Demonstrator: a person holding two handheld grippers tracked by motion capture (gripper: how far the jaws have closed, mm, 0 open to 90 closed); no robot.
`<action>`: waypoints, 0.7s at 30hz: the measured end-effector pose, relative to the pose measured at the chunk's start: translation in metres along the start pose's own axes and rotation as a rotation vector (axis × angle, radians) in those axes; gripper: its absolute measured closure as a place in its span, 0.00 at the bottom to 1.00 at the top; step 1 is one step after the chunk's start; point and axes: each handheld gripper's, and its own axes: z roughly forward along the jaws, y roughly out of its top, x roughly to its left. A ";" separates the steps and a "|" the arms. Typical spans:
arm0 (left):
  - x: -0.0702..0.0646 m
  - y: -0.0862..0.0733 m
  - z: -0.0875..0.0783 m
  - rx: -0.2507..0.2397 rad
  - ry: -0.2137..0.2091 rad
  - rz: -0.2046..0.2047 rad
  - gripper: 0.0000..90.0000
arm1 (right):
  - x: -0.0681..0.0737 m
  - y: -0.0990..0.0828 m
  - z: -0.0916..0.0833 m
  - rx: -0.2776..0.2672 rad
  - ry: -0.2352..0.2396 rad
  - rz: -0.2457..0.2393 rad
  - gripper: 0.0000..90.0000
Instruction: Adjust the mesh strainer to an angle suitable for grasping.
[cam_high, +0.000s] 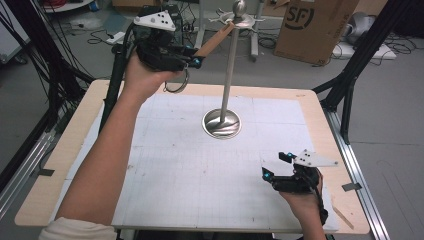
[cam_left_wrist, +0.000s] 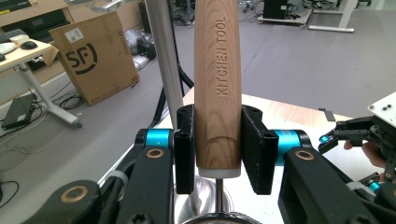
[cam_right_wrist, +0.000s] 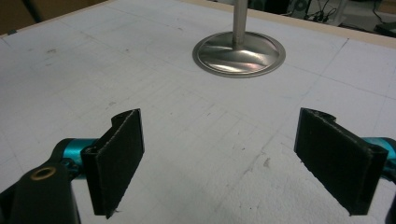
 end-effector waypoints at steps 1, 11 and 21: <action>0.000 0.000 0.001 0.003 0.003 0.003 0.76 | 0.000 0.000 0.000 0.001 -0.002 0.000 0.17; 0.006 -0.004 0.009 0.014 0.030 -0.015 0.76 | -0.001 -0.001 0.000 0.002 -0.002 -0.001 0.17; 0.005 -0.008 0.028 0.046 0.047 -0.017 0.76 | -0.002 -0.002 0.000 0.004 -0.003 0.004 0.17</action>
